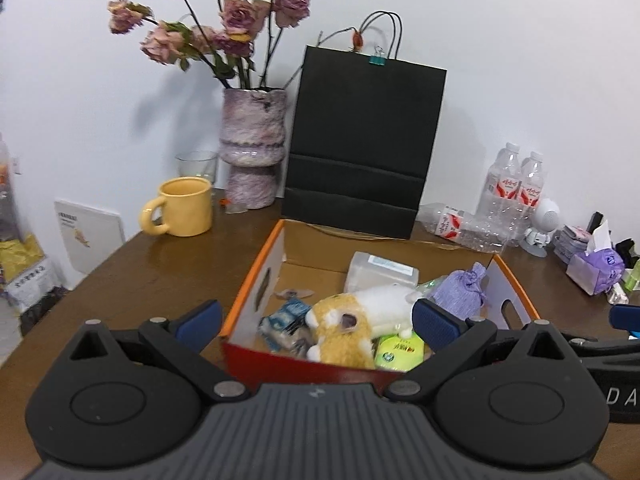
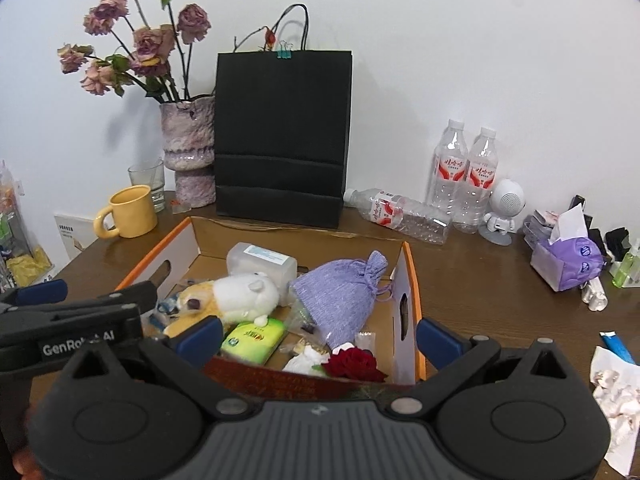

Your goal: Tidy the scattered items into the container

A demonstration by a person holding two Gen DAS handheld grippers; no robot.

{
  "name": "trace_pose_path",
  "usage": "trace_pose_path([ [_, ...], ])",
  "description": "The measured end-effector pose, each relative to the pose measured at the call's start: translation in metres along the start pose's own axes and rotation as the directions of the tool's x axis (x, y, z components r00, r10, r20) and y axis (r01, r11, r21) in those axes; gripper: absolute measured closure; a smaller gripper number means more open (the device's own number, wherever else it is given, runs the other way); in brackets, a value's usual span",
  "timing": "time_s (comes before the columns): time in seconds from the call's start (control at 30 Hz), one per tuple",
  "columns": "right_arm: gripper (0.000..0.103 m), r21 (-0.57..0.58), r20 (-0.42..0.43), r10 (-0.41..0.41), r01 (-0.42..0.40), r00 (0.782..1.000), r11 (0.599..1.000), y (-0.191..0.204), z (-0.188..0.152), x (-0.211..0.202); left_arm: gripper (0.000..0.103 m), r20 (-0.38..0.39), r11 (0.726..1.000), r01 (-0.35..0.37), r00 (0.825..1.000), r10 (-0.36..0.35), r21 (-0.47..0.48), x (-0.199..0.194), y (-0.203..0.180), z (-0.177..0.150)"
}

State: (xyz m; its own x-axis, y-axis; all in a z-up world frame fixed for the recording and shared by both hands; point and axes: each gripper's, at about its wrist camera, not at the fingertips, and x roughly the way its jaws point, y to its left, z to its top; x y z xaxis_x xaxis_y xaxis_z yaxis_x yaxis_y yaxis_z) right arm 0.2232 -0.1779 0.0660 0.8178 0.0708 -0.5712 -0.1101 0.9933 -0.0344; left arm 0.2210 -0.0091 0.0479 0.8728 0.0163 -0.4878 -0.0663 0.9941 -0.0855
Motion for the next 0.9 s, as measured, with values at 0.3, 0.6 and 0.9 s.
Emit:
trace_pose_path([
  [0.3,0.0,-0.059,-0.002,-0.033,0.033,0.999,0.998,0.002,-0.004,-0.042,0.0,-0.001,0.996,-0.078,0.997,0.078,0.043,-0.043,-0.016,0.0],
  [0.6,0.0,0.047,-0.147,0.125,-0.119,0.981,0.992,-0.027,0.0,-0.051,0.0,-0.076,0.998,-0.067,0.995,0.068,0.009,-0.063,-0.024,-0.001],
  [0.9,0.0,0.065,-0.197,0.139,-0.128,0.971,0.99,-0.036,0.002,-0.047,0.0,-0.113,0.991,-0.127,0.985,0.131,0.039,-0.069,-0.033,0.005],
])
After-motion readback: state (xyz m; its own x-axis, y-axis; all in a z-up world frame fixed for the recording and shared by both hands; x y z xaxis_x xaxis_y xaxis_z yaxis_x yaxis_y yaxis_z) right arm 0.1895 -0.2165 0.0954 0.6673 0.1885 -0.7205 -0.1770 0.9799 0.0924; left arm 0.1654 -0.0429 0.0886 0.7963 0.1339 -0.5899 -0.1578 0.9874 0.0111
